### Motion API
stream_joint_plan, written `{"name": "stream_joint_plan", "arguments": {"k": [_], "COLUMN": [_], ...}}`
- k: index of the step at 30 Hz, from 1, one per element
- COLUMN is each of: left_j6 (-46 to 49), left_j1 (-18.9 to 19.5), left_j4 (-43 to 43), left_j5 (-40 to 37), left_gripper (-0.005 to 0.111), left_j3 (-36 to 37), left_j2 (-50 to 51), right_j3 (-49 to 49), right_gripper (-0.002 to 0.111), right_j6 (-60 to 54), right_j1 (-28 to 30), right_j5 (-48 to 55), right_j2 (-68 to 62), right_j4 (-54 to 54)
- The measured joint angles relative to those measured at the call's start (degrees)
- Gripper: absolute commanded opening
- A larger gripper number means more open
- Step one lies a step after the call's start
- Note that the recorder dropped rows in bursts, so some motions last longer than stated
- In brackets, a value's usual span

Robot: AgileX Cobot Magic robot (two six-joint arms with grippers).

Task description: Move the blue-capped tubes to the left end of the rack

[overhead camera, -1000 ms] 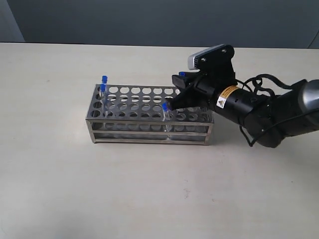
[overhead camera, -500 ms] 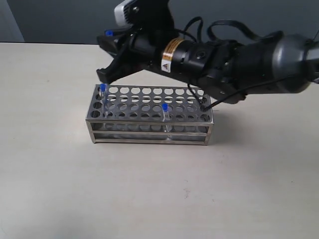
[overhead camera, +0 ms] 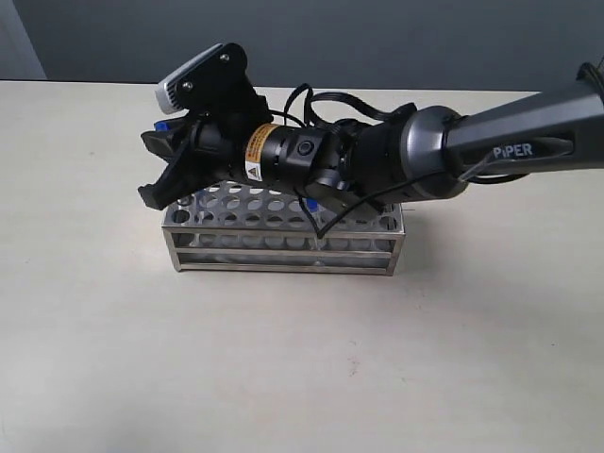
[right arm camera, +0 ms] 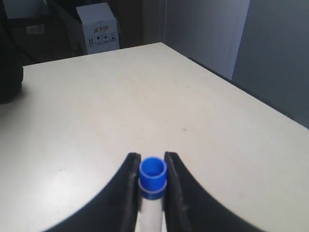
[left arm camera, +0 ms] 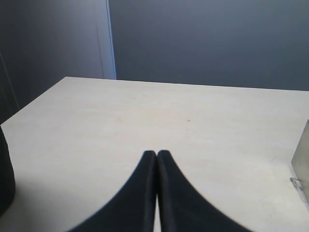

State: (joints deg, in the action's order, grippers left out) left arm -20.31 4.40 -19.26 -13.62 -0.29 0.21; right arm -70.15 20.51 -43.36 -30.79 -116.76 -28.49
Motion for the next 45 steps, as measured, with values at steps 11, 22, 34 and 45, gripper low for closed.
{"name": "stream_joint_plan", "arguments": {"k": [11,22,34,45], "left_j6": [0.0,0.0,0.0,0.0], "left_j1": [0.0,0.0,0.0,0.0], "left_j4": [0.0,0.0,0.0,0.0], "left_j5": [0.0,0.0,0.0,0.0], "left_gripper": [0.000,0.000,0.000,0.000], "left_j3": [0.0,0.0,0.0,0.0], "left_j2": [0.0,0.0,0.0,0.0], "right_j3": [0.0,0.0,15.3,33.7], "right_gripper": [0.032,0.047,0.047,0.047], "right_j6": [2.2,-3.4,-7.7,-12.6], "right_j1": [0.0,-0.1,7.5,7.5], "right_j5": [0.7,13.7,18.2,-2.5], "right_j2": [-3.0,6.0,26.2,24.1], "right_j4": [-1.0,-1.3,4.5,18.3]}}
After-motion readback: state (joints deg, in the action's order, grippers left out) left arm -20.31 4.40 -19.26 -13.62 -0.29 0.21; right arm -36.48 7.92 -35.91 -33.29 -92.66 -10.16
